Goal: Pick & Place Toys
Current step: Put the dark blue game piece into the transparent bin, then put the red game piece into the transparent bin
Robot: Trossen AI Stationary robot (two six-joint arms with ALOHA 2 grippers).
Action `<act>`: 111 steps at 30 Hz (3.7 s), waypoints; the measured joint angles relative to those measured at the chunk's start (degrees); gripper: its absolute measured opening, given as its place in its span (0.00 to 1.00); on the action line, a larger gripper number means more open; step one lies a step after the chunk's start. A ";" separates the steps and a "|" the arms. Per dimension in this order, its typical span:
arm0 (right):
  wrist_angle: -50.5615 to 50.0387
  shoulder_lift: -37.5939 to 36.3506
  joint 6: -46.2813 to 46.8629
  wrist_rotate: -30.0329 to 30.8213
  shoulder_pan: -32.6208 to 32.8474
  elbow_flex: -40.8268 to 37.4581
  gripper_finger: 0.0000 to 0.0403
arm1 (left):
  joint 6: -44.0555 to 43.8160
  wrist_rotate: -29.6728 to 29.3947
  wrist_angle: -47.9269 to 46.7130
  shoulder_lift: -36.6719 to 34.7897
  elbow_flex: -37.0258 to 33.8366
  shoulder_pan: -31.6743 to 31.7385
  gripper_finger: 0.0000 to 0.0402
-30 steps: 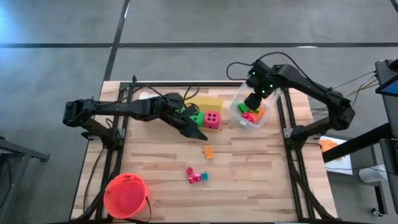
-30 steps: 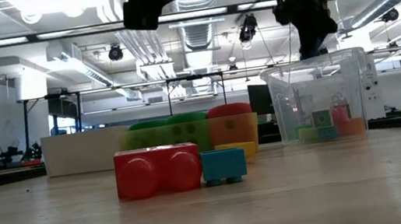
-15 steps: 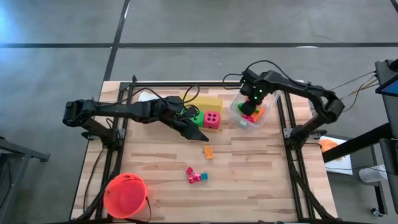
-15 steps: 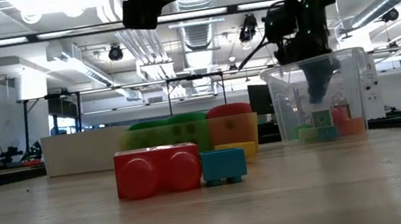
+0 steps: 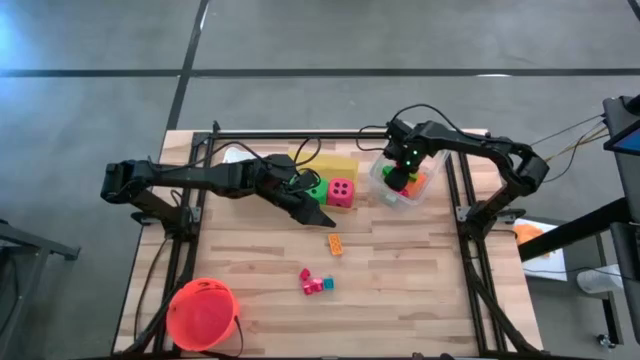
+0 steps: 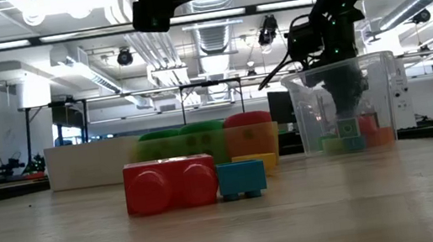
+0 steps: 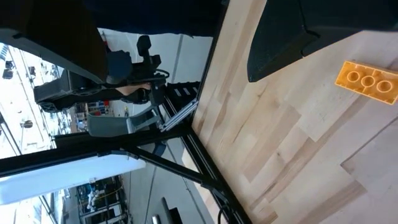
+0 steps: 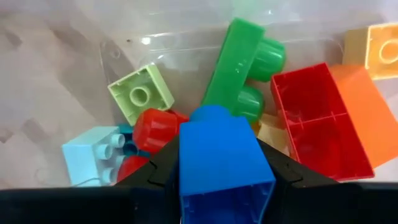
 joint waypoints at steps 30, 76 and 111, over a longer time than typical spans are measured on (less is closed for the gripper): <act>2.56 0.04 -0.21 -0.71 -0.17 -2.67 0.48 | -0.26 0.09 -2.80 0.02 -0.37 0.00 0.92; -6.02 -21.22 20.94 -1.85 11.15 9.35 0.88 | 0.19 -10.32 -28.47 18.94 -0.42 -12.79 0.92; -5.58 -20.80 30.26 4.27 22.53 6.66 0.88 | 6.10 -17.18 -27.09 23.61 -0.26 -16.28 0.92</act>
